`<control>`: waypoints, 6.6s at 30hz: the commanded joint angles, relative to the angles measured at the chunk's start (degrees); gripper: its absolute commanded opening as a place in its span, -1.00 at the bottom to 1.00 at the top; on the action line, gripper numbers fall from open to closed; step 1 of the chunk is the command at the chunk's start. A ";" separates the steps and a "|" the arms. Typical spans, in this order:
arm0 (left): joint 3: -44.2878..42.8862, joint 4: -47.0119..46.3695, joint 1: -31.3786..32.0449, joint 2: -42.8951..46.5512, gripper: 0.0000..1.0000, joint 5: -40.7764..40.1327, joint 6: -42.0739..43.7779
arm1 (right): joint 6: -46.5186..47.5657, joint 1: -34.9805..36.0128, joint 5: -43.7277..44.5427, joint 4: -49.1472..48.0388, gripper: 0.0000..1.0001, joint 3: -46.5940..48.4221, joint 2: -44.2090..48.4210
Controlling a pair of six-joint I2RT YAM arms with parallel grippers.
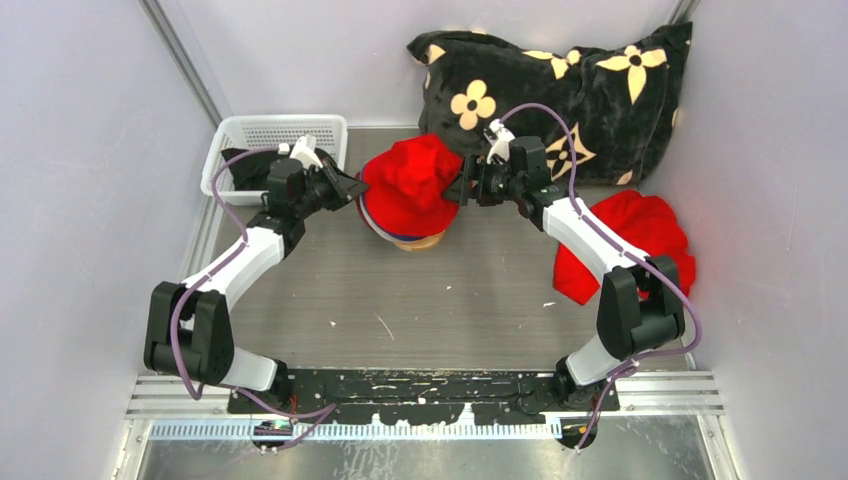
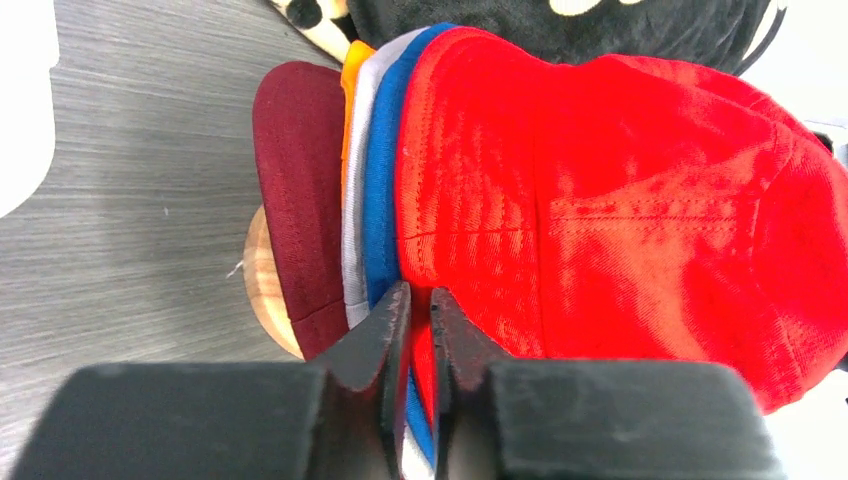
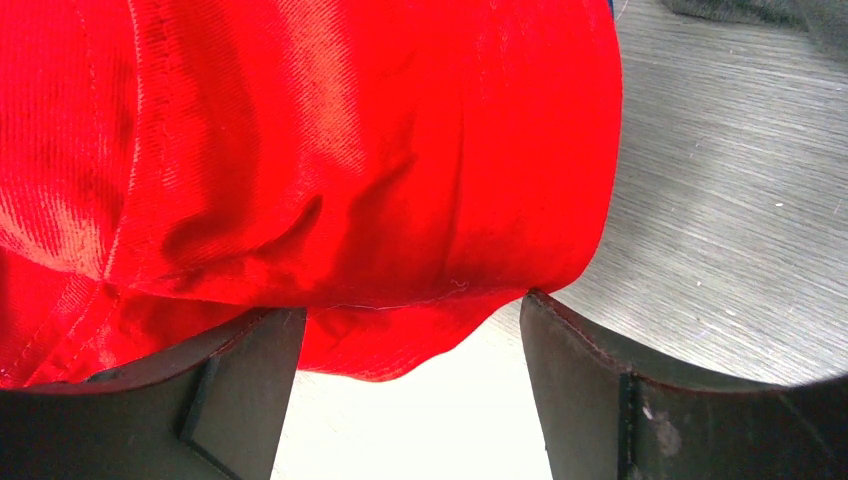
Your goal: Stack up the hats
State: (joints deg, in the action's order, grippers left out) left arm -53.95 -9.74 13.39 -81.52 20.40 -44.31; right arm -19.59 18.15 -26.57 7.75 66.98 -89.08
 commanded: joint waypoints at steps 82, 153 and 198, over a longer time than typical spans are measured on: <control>-18.09 -2.99 -2.66 -19.80 -1.00 -0.77 3.53 | -28.45 -7.18 -23.09 -49.05 -0.99 -16.71 -3.85; -9.60 11.87 -4.51 2.26 -0.50 -20.08 9.77 | -9.01 -8.63 -6.37 -22.62 0.36 -19.90 3.10; -7.95 8.00 6.35 1.45 -0.46 -22.72 13.00 | -13.94 -9.83 -9.12 -29.19 0.45 -8.62 -1.58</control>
State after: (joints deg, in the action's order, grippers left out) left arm -57.56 -4.78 20.32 -83.11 3.40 -35.31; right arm -33.21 8.32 -34.81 -18.41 55.83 -91.55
